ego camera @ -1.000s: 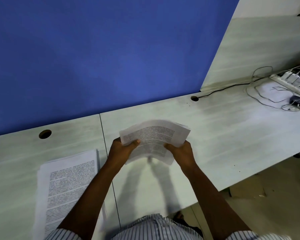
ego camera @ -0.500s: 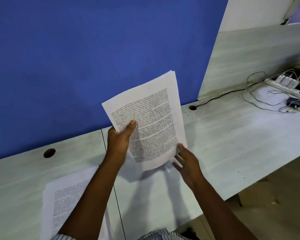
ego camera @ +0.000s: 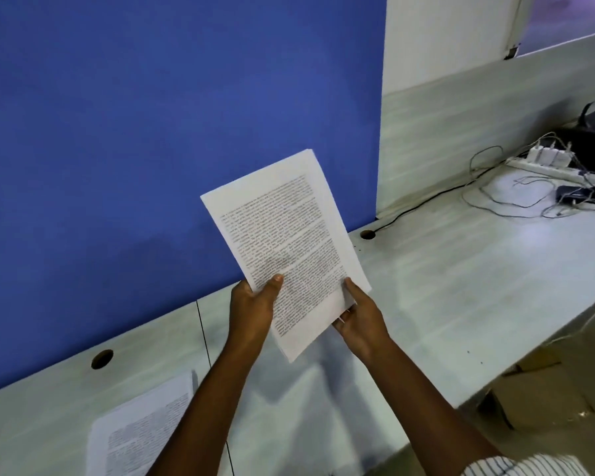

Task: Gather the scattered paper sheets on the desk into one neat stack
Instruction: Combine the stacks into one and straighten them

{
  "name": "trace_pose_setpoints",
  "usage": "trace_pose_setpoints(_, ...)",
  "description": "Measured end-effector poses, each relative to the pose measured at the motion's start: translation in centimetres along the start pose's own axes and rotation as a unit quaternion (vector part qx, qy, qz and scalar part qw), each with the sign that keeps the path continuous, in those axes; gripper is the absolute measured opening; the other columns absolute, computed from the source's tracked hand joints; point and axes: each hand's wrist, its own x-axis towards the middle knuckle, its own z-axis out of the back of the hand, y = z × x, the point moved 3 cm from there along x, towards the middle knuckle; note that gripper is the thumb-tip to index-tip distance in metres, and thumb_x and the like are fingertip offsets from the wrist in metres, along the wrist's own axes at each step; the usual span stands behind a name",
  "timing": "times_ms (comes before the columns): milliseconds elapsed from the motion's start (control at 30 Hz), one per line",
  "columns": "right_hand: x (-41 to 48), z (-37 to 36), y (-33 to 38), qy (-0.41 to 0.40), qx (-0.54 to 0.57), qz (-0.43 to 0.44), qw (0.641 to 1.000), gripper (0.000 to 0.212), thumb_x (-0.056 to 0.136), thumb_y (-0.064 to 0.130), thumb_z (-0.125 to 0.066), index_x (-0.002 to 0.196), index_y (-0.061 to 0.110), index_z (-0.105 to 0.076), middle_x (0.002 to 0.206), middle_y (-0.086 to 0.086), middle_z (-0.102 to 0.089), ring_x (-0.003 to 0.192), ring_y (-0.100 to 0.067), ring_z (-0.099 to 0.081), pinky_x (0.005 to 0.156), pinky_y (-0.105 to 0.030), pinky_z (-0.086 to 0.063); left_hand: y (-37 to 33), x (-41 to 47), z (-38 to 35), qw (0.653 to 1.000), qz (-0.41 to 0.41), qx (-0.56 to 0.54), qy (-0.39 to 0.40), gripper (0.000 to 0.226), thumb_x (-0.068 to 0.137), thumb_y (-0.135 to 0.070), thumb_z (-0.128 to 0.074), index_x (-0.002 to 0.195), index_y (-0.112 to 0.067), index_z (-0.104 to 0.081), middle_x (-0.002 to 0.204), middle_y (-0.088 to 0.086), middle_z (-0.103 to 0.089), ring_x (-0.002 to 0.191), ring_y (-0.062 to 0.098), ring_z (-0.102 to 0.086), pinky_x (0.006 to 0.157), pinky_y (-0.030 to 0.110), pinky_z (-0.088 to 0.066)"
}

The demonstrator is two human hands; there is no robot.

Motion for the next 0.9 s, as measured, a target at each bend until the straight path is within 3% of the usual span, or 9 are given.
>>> trace_pose_setpoints(100, -0.2, 2.4, 3.1, -0.004, -0.049, 0.034, 0.998, 0.047, 0.083, 0.029, -0.078, 0.125, 0.013, -0.066, 0.120, -0.010, -0.072, 0.112, -0.031, -0.067, 0.083, -0.043, -0.058, -1.3, -0.1, -0.7, 0.998, -0.011, 0.039, 0.041, 0.026, 0.091, -0.012, -0.069, 0.115, -0.019, -0.069, 0.108, -0.010, -0.074, 0.097, 0.008, -0.071, 0.078, 0.024, -0.059)
trace_pose_setpoints(233, -1.4, 4.7, 6.1, 0.067, -0.193, 0.041, 0.978, 0.059, 0.072, 0.037, -0.083, 0.122, 0.008, -0.068, 0.121, -0.012, -0.071, 0.116, -0.035, -0.066, 0.101, -0.052, -0.052, -1.5, 0.0, -1.3, 0.998, 0.020, 0.041, 0.050, 0.026, 0.089, -0.008, -0.069, 0.115, -0.013, -0.069, 0.108, 0.000, -0.076, 0.097, 0.019, -0.073, 0.082, 0.035, -0.059)
trace_pose_setpoints(400, -3.7, 5.2, 7.0, 0.170, -0.249, -0.005, 0.954, 0.037, 0.089, 0.012, -0.072, 0.125, 0.006, -0.066, 0.122, -0.009, -0.071, 0.113, -0.028, -0.068, 0.100, -0.040, -0.053, -1.0, -1.0, -4.3, 0.991, 0.080, 0.071, 0.081, 0.017, 0.091, -0.011, -0.069, 0.107, -0.018, -0.070, 0.100, 0.001, -0.077, 0.083, 0.017, -0.075, 0.067, 0.030, -0.060)
trace_pose_setpoints(433, -3.8, 5.4, 7.2, 0.170, -0.240, 0.000, 0.956, 0.036, 0.090, 0.010, -0.070, 0.125, 0.007, -0.066, 0.121, -0.009, -0.071, 0.112, -0.028, -0.068, 0.099, -0.040, -0.054, -0.9, -1.3, -5.1, 0.989, 0.093, 0.068, 0.093, 0.019, 0.091, -0.012, -0.069, 0.109, -0.016, -0.070, 0.102, 0.002, -0.077, 0.084, 0.018, -0.075, 0.069, 0.032, -0.061)
trace_pose_setpoints(533, -3.6, 6.5, 7.6, 0.123, -0.227, 0.025, 0.966, 0.033, 0.090, 0.010, -0.071, 0.123, 0.009, -0.068, 0.118, -0.009, -0.073, 0.109, -0.029, -0.070, 0.098, -0.043, -0.054, -0.4, -2.5, -6.6, 0.977, 0.133, 0.044, 0.161, 0.038, 0.086, -0.021, -0.069, 0.123, -0.014, -0.066, 0.119, 0.009, -0.072, 0.105, 0.027, -0.071, 0.095, 0.047, -0.055)
trace_pose_setpoints(700, -3.6, 7.8, 7.6, 0.041, -0.188, 0.054, 0.980, 0.021, 0.092, 0.009, -0.068, 0.111, 0.015, -0.071, 0.104, -0.004, -0.077, 0.090, -0.022, -0.075, 0.072, -0.030, -0.059, 1.0, -5.2, -7.0, 0.939, 0.224, -0.027, 0.261, 0.039, 0.094, -0.021, -0.061, 0.132, -0.013, -0.058, 0.129, 0.012, -0.067, 0.119, 0.034, -0.064, 0.099, 0.043, -0.053)
trace_pose_setpoints(767, -3.6, 7.6, 7.1, 0.031, -0.167, 0.053, 0.984, 0.022, 0.092, 0.009, -0.067, 0.114, 0.015, -0.070, 0.106, -0.005, -0.077, 0.094, -0.024, -0.074, 0.075, -0.033, -0.060, 2.1, -5.6, -6.4, 0.940, 0.231, -0.001, 0.250, 0.037, 0.095, -0.020, -0.061, 0.131, -0.014, -0.060, 0.128, 0.010, -0.068, 0.118, 0.032, -0.064, 0.104, 0.045, -0.050)
trace_pose_setpoints(900, -3.7, 7.0, 5.4, 0.043, -0.179, 0.029, 0.983, 0.029, 0.092, 0.013, -0.069, 0.120, 0.014, -0.068, 0.113, -0.006, -0.075, 0.103, -0.029, -0.072, 0.092, -0.046, -0.057, 4.2, -4.8, -3.7, 0.965, 0.195, 0.097, 0.148, 0.030, 0.092, -0.018, -0.067, 0.122, -0.021, -0.064, 0.123, 0.004, -0.071, 0.111, 0.027, -0.068, 0.106, 0.048, -0.048)
